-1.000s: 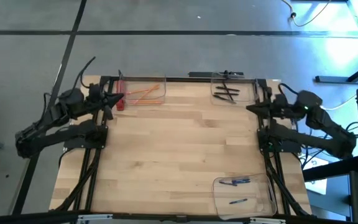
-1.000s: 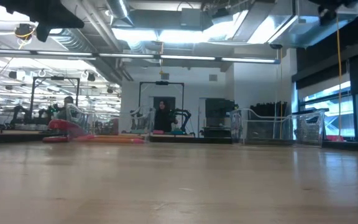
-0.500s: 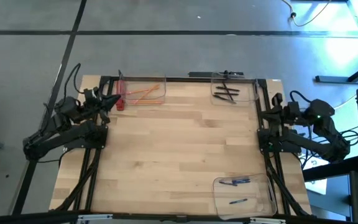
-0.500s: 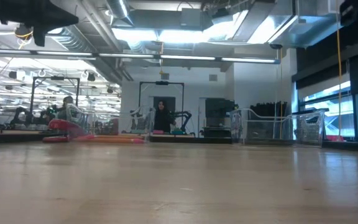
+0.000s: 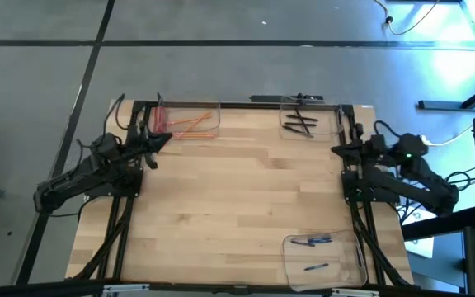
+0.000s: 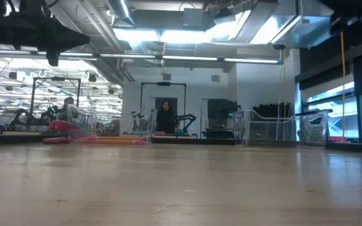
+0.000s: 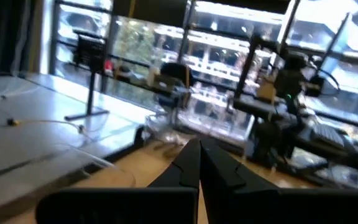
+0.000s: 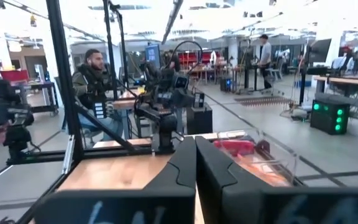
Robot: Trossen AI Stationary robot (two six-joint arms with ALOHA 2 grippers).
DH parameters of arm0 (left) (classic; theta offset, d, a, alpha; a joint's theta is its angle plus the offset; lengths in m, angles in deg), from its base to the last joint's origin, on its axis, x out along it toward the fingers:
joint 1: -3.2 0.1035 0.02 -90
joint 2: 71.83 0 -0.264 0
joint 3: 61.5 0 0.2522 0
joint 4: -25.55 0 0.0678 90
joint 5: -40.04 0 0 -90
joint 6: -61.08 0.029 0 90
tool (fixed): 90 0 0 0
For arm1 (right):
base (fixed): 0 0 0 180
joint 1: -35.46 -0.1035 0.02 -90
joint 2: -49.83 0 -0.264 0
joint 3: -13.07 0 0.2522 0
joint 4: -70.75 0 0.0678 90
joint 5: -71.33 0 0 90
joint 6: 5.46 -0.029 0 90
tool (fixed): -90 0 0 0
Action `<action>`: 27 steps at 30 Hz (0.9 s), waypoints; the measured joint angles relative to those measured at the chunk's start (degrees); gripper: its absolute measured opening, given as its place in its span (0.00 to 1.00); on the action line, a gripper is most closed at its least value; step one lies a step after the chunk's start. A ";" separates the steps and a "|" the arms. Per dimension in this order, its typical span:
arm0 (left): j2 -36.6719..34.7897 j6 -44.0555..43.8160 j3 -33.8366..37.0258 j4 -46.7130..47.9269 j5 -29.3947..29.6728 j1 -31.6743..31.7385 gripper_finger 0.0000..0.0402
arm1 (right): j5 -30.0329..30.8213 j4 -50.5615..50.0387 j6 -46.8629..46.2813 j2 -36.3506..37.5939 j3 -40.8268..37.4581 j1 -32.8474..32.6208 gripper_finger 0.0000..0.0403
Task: Sort crayons/erasers/pens/pencils in bins
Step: Return to Home Position
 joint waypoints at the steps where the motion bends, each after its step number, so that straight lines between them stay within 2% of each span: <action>1: 0.06 0.13 1.34 -1.10 -0.89 0.00 0.00 | 0.04 2.21 -0.07 0.00 -1.80 0.00 0.00; 7: 0.07 1.42 8.07 -9.53 -3.80 0.00 0.00 | -0.05 17.53 -1.24 -0.02 -14.64 0.00 0.00; 10: -0.04 3.53 10.08 -13.20 -5.77 0.00 0.00 | -0.07 22.30 2.15 -0.02 -19.10 0.00 0.00; 15: 0.02 7.26 11.01 -10.66 -8.83 0.02 0.00 | -0.05 23.81 7.51 -0.02 -23.60 0.00 0.00; 20: 0.02 8.58 11.01 -10.48 -13.05 0.00 0.00 | -0.02 24.49 7.54 -0.02 -26.65 0.00 0.00; 27: 0.11 8.58 11.01 -9.69 -12.42 0.01 0.00 | 0.47 22.31 7.69 -0.31 -26.81 0.00 0.05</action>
